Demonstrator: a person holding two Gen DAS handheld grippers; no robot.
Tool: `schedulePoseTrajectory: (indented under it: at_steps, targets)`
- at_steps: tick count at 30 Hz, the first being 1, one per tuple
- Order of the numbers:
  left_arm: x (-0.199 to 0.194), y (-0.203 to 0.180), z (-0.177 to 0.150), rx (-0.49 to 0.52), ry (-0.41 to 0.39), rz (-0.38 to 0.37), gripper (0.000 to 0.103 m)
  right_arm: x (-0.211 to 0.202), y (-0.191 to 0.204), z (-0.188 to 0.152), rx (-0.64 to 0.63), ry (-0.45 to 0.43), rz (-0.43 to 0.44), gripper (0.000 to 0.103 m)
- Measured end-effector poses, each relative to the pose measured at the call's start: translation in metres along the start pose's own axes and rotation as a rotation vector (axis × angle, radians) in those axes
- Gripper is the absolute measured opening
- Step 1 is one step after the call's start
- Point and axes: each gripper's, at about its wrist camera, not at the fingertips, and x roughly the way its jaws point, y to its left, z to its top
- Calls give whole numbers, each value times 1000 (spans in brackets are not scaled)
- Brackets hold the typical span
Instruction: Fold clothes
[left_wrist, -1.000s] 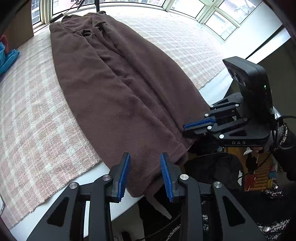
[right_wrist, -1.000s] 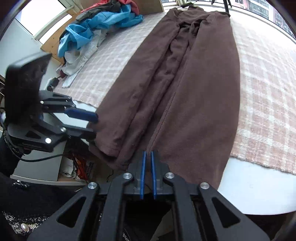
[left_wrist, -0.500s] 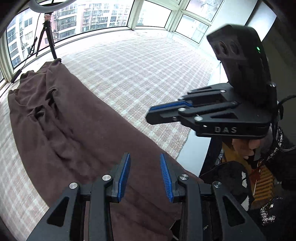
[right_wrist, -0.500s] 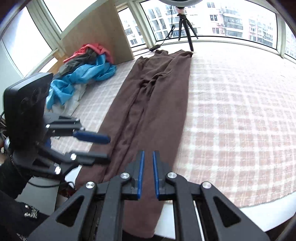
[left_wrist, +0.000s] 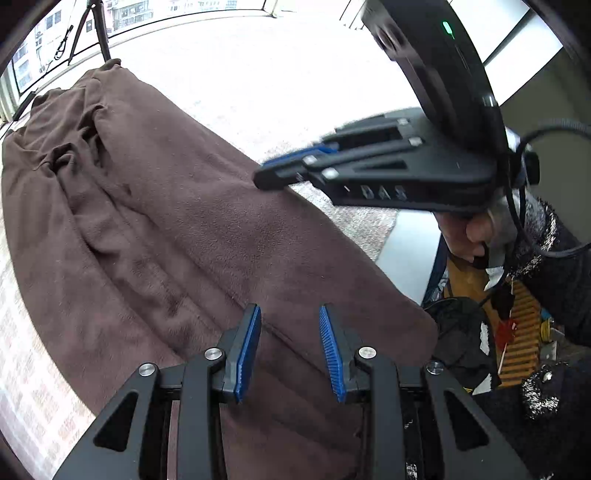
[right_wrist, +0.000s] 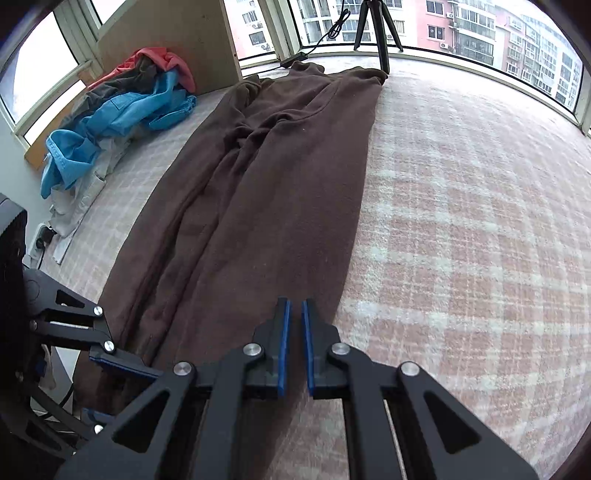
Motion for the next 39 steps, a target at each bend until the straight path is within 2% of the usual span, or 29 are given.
schedulePoseTrajectory:
  at_steps: [2,6,9,14,16,19,20,26,28,30,36,39]
  targets:
    - [-18,2,-13,-24,-30,18,31,-11,12,-22,-38,27,4,8]
    - [-46,9,-43,-73,-59,81,31,-22,34,-65,-92,76,-55,8]
    - [-52,15,-68,-112,-40,105,31,-35,37,-88,-75,109,-78,8]
    - [-55,19,-105,-178,-17,151,31,-54,54,-127,-118,164,-122,8]
    - [-56,17,-112,-194,-22,158,31,-68,51,-131,-64,155,-93,8]
    - [-55,9,-115,-192,-32,156,31,-87,41,-126,41,46,-72,8]
    - [-55,6,-116,-192,-35,156,31,-83,44,-124,46,37,-63,8]
    - [-52,-6,-111,-158,-43,148,31,-32,73,-115,2,62,0,8]
    - [-56,-6,-114,-158,-46,153,31,-39,89,-117,-77,40,-19,11]
    - [-60,-3,-118,-169,-51,154,31,-53,99,-116,-126,45,15,11]
    - [-59,14,-128,-243,-48,169,31,-59,83,-122,-54,44,-9,11]
    - [-58,17,-131,-250,-39,203,31,-61,74,-126,-12,43,-24,11]
